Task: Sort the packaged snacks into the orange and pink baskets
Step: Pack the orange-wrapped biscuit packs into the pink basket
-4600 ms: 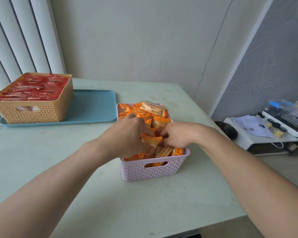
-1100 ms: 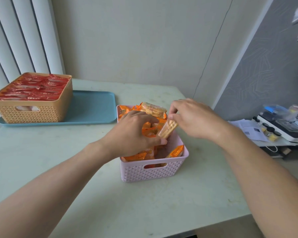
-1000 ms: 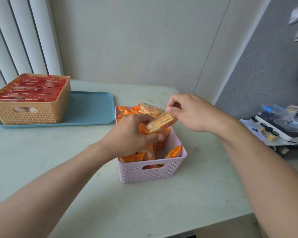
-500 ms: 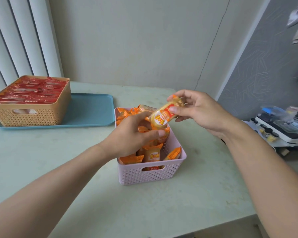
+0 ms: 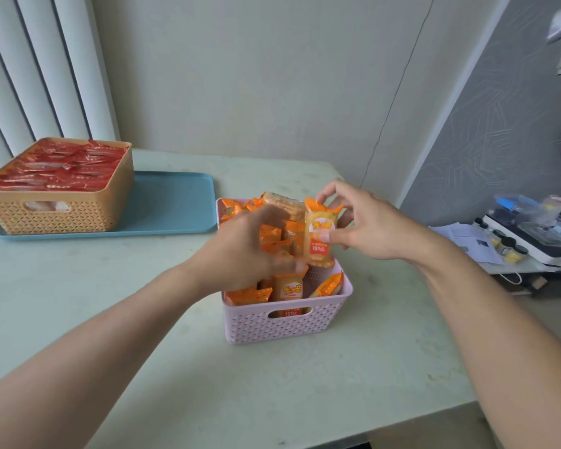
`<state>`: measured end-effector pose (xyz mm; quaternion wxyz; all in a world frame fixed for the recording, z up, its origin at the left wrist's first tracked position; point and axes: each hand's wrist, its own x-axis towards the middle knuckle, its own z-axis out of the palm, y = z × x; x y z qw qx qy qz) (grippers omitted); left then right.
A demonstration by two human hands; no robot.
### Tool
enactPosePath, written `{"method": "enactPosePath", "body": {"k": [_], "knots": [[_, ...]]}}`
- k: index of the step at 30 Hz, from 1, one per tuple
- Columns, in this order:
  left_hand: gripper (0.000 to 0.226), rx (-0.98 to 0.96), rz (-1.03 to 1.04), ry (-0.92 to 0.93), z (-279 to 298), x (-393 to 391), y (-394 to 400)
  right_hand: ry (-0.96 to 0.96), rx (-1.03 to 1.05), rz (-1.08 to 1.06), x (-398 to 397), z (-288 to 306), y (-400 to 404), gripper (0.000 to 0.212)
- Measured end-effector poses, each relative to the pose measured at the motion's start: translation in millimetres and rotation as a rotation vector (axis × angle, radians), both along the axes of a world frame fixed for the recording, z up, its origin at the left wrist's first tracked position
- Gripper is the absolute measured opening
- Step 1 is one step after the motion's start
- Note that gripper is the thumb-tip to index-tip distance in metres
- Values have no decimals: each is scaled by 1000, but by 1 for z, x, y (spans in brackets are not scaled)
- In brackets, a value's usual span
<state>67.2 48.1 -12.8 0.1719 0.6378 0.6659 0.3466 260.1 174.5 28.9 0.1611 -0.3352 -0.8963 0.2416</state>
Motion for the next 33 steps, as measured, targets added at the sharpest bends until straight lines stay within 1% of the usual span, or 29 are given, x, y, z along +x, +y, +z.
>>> {"method": "enactPosePath", "body": {"k": [1,2,3,5,6,8,10,12,13,15,17,18,20,23,25,28,31,33], "knots": [[74,-50,-30,156,-2,1,-1,-70,51,-12,-1,-4,0,42],[72,-76,-59,273,-5,2,-1,-116,108,-18,-3,-10,-2,38],[67,-83,-75,339,-7,2,-1,-159,181,-24,-7,-18,-3,35],[58,-54,-61,376,-11,2,1,-273,323,-17,-16,-34,-6,32],[55,-44,-51,373,-13,2,2,-318,356,-21,-20,-40,-6,32],[51,-32,-46,366,-13,2,2,-371,354,-49,-22,-41,-3,31],[47,-24,-48,366,-14,1,3,-370,352,-38,-18,-26,-2,31],[45,-18,-53,369,-15,0,4,-331,273,21,-8,-4,-8,23],[46,-22,-53,370,-15,-1,4,-356,198,70,-4,6,-12,21],[48,-33,-53,380,-15,-1,4,-550,88,159,3,17,-21,31],[50,-40,-55,394,-14,0,4,-714,102,188,4,11,-24,38],[51,-44,-58,397,-14,0,4,-729,119,178,2,4,-23,35],[51,-56,-67,397,-13,0,2,-674,133,148,-1,-9,-20,24],[52,-74,-82,389,-9,0,0,-467,103,43,0,-11,-12,6],[54,-81,-87,382,-7,0,0,-388,113,-28,0,-10,-5,14],[53,-89,-88,372,-8,-1,1,-422,206,-91,-3,-14,2,18],[54,-103,-90,381,-9,-1,1,-420,215,-141,-8,-21,1,23],[52,-102,-93,383,-10,-1,2,-412,202,-127,-13,-25,0,29]]}}
